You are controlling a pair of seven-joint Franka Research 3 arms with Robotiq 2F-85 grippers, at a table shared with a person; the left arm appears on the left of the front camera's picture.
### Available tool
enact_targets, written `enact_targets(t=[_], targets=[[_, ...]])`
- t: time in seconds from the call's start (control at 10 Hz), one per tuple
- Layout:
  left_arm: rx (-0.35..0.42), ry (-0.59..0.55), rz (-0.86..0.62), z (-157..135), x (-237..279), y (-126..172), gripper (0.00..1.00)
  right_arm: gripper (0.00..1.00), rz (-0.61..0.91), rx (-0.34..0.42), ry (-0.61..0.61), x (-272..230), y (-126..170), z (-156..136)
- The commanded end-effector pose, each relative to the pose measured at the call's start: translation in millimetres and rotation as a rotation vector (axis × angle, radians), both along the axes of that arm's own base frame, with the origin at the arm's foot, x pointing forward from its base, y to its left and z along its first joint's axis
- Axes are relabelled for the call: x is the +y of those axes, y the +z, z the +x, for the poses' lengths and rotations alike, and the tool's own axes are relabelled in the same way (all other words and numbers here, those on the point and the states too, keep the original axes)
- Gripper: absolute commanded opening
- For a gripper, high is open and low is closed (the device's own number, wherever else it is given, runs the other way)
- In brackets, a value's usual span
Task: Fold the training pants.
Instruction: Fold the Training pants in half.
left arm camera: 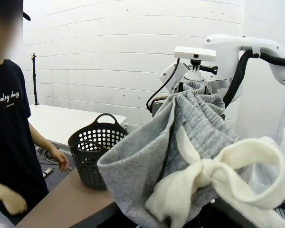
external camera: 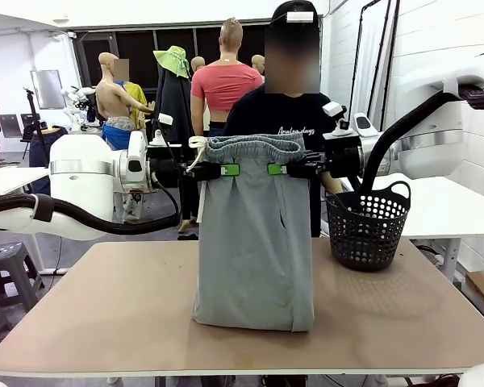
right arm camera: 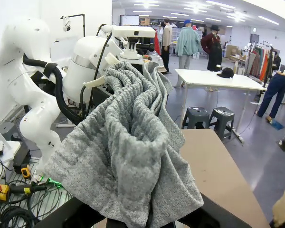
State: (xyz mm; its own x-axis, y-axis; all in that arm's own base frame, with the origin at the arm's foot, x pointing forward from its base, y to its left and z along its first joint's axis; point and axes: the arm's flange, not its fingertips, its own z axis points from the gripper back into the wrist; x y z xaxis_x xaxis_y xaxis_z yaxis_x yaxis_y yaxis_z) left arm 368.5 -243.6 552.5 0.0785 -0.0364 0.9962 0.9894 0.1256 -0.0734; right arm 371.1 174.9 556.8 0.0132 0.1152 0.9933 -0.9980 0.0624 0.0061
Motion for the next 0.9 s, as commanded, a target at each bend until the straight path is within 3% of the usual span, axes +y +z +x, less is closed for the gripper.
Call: enact_targets(t=[0.0,0.8], targets=[[0.004,-0.002,-0.016,-0.5,-1.0,2.0,0.00,0.00,0.035,0.009,0.000,0.1,2.0,-2.3],[0.004,-0.002,-0.016,-0.5,-1.0,2.0,0.00,0.00,0.035,0.009,0.000,0.1,2.0,-2.3]])
